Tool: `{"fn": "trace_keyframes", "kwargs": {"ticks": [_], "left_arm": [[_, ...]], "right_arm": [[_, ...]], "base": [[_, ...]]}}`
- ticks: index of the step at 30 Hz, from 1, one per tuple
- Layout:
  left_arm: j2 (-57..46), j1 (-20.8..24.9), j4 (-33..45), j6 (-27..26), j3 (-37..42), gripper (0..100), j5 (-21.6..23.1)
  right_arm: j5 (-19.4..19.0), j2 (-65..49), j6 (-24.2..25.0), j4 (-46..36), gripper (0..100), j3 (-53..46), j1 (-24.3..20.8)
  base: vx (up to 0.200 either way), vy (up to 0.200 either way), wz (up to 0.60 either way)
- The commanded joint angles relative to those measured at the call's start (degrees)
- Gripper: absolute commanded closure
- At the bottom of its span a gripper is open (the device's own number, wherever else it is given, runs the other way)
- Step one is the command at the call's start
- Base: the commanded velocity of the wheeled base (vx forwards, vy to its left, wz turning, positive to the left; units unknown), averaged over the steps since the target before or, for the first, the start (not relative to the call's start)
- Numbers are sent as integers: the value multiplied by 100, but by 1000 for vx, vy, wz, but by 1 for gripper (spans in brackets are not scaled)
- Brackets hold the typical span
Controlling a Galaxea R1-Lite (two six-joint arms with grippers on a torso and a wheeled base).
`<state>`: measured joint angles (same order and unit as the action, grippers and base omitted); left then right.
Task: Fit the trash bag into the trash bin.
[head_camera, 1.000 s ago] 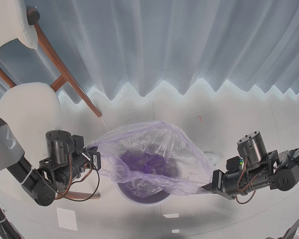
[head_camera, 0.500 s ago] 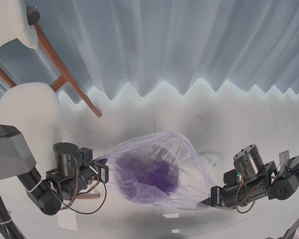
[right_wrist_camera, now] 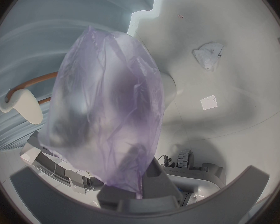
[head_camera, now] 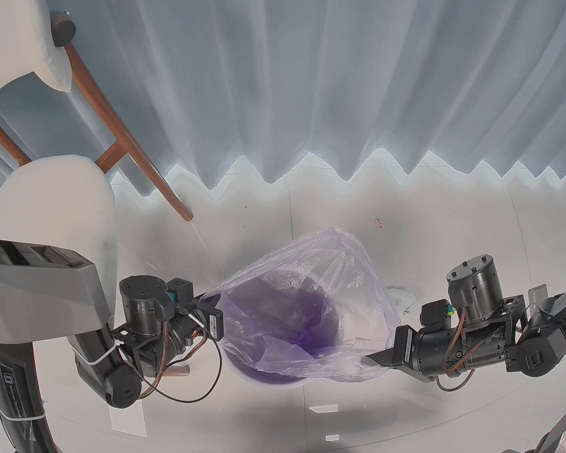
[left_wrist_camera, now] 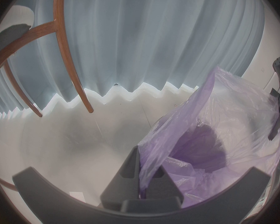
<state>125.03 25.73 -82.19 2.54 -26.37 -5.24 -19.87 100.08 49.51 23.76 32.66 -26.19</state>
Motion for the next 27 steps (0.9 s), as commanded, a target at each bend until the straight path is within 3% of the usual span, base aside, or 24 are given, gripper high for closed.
{"fn": "trace_keyframes", "kwargs": {"ticks": [1,12,22,27], "left_arm": [[162,-7,-8,1,-61,100,-12],[145,28,-342,45,-202,100,14],[-93,46,-236,133,-114,100,-47],[-40,-148,-78,133,-167,100,-47]], "right_arm": [[1,-7,6,15,100,12,-1],[62,-112,-81,67,100,100,61],[62,-261,-196,23,100,127,210],[71,37,-503,-38,100,56,219]], "base": [[-200,0,0],[-200,0,0],[0,0,0],[0,0,0]]}}
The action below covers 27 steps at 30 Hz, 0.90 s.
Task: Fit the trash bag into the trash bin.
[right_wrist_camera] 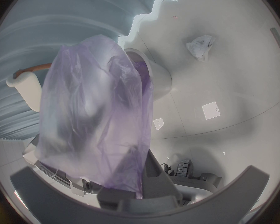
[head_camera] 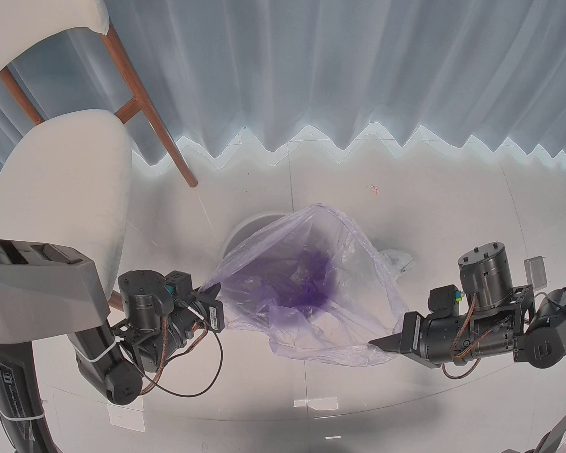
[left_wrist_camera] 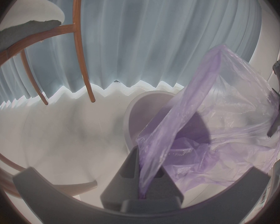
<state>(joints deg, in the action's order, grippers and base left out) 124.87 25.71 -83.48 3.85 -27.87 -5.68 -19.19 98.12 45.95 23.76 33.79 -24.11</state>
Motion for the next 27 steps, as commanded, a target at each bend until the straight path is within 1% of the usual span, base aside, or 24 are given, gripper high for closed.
{"fn": "trace_keyframes", "kwargs": {"ticks": [1,5,9,17,19,21,23,27], "left_arm": [[-33,-172,51,1,-26,100,-3],[-33,-233,69,1,9,100,-65],[143,-216,34,-42,510,100,-65],[503,-312,-19,-95,458,100,-91],[679,-321,-63,-183,414,100,-100],[899,-321,-274,-245,308,100,-109],[1040,-330,-309,-271,229,100,-126],[1127,-383,-300,-289,124,100,-302]], "right_arm": [[3,260,-174,-64,100,-66,12],[3,445,-297,-275,100,-57,21],[3,682,-464,-319,100,-57,21],[12,1060,-613,-258,100,-66,21],[73,1244,-745,-196,100,-48,65],[179,1420,-842,-64,100,-22,135],[231,1534,-868,129,100,-13,153],[249,1737,-868,542,100,-22,214]], "base": [[0,0,0],[0,0,0],[0,0,0],[0,0,0],[0,0,0],[0,0,0],[0,0,0],[0,0,0]]}}
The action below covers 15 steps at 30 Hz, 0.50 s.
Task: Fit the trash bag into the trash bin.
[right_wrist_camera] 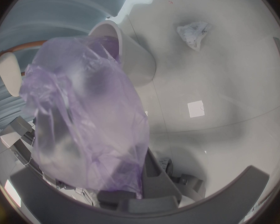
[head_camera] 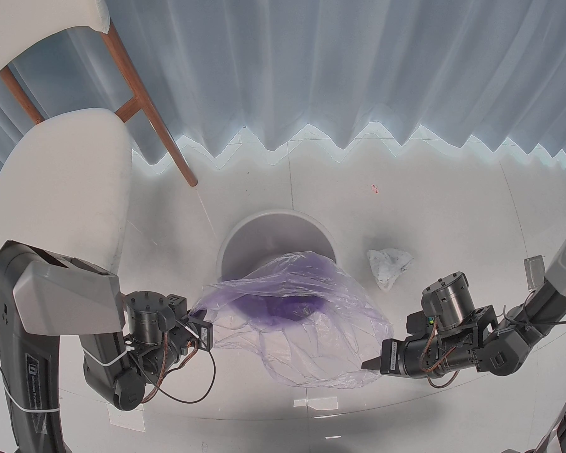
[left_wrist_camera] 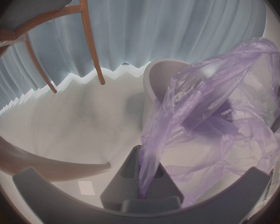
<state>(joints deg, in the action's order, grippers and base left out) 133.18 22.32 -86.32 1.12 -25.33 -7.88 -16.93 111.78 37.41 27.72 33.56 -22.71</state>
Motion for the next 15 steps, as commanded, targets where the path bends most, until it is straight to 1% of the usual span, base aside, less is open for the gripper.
{"fn": "trace_keyframes", "kwargs": {"ticks": [1,6,9,15], "left_arm": [[305,-52,-16,-15,-174,100,-91],[322,-96,-16,-7,-323,100,-109],[340,-140,-16,-15,-420,100,-109],[358,-140,-16,-15,-517,100,-109]], "right_arm": [[32,442,-15,278,100,10,127],[59,565,-15,392,100,124,258],[50,670,-24,401,100,318,461],[50,670,3,392,100,643,522]], "base": [[0,0,0],[0,0,0],[0,0,0],[0,0,0]]}}
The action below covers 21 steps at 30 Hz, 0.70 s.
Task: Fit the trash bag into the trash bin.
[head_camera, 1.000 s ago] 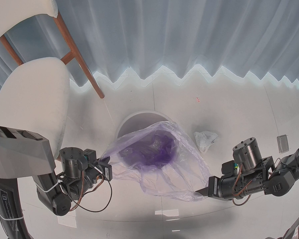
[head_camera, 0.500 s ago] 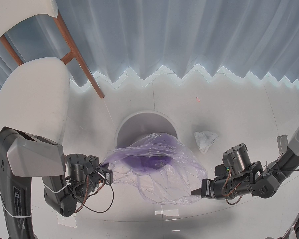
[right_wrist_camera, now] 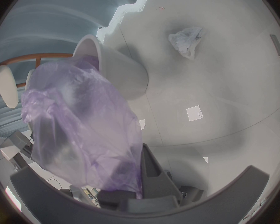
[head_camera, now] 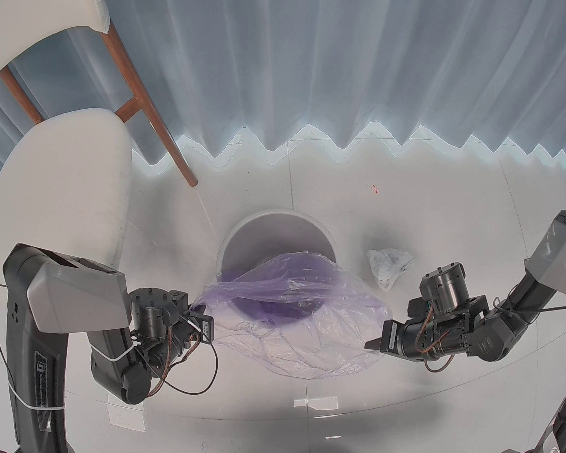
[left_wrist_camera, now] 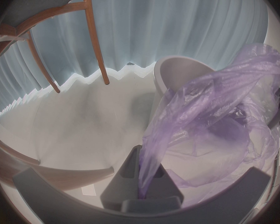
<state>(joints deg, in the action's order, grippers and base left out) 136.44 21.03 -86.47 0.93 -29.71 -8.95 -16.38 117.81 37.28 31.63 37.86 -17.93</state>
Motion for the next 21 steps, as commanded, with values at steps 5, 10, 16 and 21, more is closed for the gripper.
{"fn": "trace_keyframes", "kwargs": {"ticks": [5,10,16,21], "left_arm": [[32,-46,-2,4,-193,100,-72],[41,-125,-2,4,-316,100,-134],[138,-213,-2,4,-422,100,-134],[199,-204,-2,4,-554,100,-221]], "right_arm": [[-5,32,60,-8,100,714,62],[-23,32,148,1,100,933,185],[-23,128,78,1,100,828,202],[4,515,34,387,100,793,202]], "base": [[0,0,0],[0,0,0],[0,0,0],[0,0,0]]}}
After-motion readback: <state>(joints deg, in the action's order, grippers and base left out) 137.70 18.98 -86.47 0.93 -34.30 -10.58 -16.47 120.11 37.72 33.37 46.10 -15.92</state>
